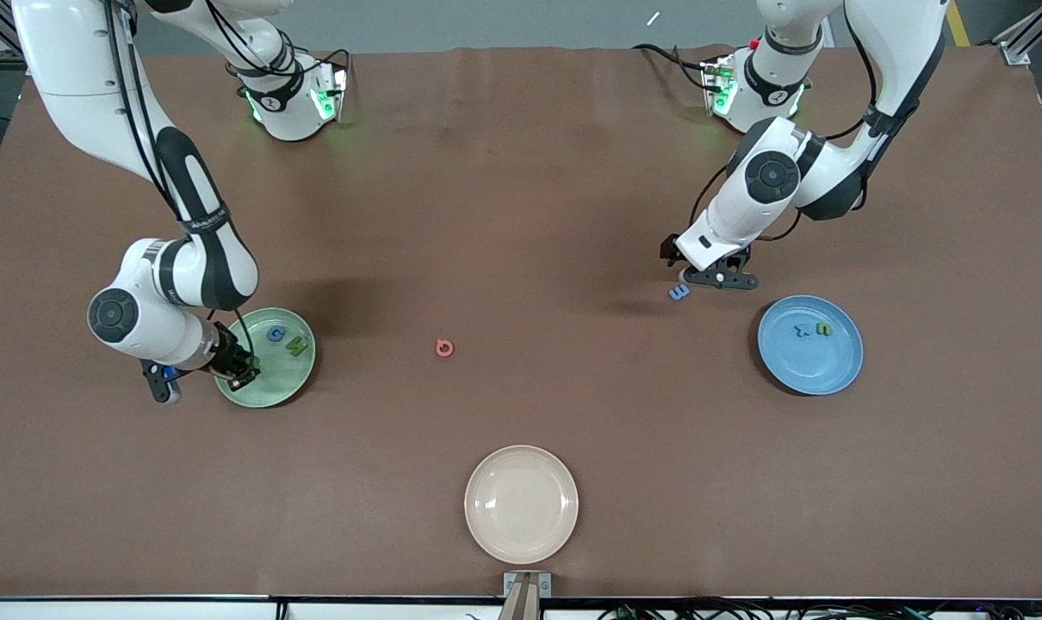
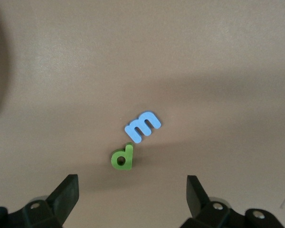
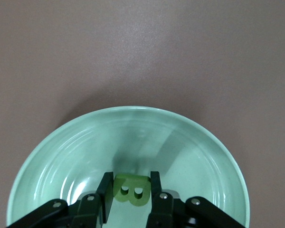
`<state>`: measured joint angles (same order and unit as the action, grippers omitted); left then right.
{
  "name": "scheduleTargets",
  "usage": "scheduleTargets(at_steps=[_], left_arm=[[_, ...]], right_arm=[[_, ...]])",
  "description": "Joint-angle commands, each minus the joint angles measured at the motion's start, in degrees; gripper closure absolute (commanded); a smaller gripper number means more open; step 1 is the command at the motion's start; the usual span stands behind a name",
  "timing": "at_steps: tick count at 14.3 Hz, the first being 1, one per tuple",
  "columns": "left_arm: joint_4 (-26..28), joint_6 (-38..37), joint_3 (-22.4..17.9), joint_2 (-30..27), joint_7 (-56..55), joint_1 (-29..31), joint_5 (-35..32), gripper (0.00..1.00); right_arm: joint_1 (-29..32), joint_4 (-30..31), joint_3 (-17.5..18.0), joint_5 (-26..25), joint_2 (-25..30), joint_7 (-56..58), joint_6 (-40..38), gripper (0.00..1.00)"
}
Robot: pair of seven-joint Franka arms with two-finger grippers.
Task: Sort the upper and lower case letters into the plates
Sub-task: 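Place the B in the green plate while the left gripper reaches d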
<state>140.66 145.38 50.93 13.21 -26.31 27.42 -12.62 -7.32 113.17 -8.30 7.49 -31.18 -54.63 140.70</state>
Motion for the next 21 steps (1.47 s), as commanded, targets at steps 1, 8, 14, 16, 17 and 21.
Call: scheduleTargets(at_steps=[1, 8, 14, 16, 17, 21], left_arm=[[2.1, 3.8, 0.3, 0.0, -0.1, 1.0, 0.6, 0.00], [1.3, 4.9, -2.1, 2.9, -0.1, 1.6, -6.2, 0.01], [-0.7, 4.7, -2.2, 5.5, -4.6, 0.6, -9.6, 0.01], [-0.8, 4.7, -2.3, 6.9, -8.0, 0.6, -14.3, 0.01], [-0.8, 4.7, -2.4, 7.5, -10.6, 0.6, -17.4, 0.01], [-1.3, 4.5, -2.6, 10.4, -19.3, 1.1, -27.4, 0.01]], right_arm=[[1.0, 1.7, 0.6, -1.2, 0.7, 0.5, 1.1, 0.97], [0.4, 1.4, 0.7, -1.2, 1.1, 0.0, -0.3, 0.00], [-2.0, -8.7, 1.2, -0.3, 4.5, -5.6, -19.4, 0.00], [-4.5, -12.9, 1.2, 0.1, 4.2, -10.8, -22.7, 0.00], [-6.0, -13.6, 1.3, 1.5, 4.1, -13.2, -22.4, 0.00], [-11.7, -14.8, 1.2, 10.2, 2.2, -17.6, -15.2, 0.00]])
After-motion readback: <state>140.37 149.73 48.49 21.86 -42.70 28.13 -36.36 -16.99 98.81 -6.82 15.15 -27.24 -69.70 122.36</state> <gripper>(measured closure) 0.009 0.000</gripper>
